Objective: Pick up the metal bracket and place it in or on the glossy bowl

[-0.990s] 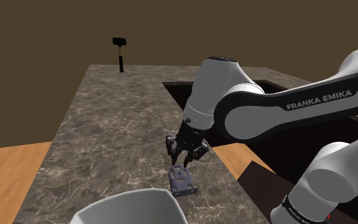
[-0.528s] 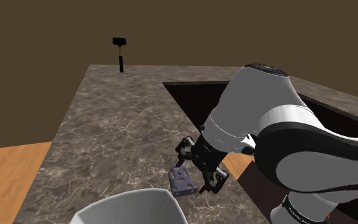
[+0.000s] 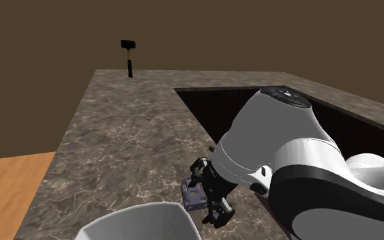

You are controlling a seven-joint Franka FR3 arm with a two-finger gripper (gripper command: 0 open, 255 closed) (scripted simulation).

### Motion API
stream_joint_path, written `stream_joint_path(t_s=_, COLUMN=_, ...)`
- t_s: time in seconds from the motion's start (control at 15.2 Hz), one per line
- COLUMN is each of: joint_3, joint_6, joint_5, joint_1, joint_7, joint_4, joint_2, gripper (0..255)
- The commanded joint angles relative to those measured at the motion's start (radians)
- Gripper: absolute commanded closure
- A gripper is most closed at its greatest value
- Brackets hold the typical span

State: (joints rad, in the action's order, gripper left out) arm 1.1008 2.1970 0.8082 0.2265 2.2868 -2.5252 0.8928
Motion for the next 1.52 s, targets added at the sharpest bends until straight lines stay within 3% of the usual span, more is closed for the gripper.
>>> stream_joint_path(t_s=0.0, joint_3=0.036, joint_6=0.037, joint_5=0.018, joint_1=0.017, joint_7=-0.004, joint_4=-0.009, joint_2=-0.019, gripper=0)
stream_joint_path(t_s=0.53, joint_3=0.036, joint_6=0.037, joint_5=0.018, joint_1=0.017, joint_7=-0.004, joint_4=-0.009, joint_2=-0.018, gripper=0)
stream_joint_path(t_s=0.59, joint_3=0.036, joint_6=0.037, joint_5=0.018, joint_1=0.017, joint_7=-0.004, joint_4=-0.009, joint_2=-0.018, gripper=255)
stream_joint_path(t_s=1.19, joint_3=0.037, joint_6=0.037, joint_5=0.018, joint_1=0.017, joint_7=-0.004, joint_4=-0.009, joint_2=-0.019, gripper=255)
stream_joint_path(t_s=1.45, joint_3=-0.011, joint_6=-0.017, joint_5=-0.013, joint_1=0.01, joint_7=0.003, joint_4=0.02, joint_2=-0.001, gripper=255)
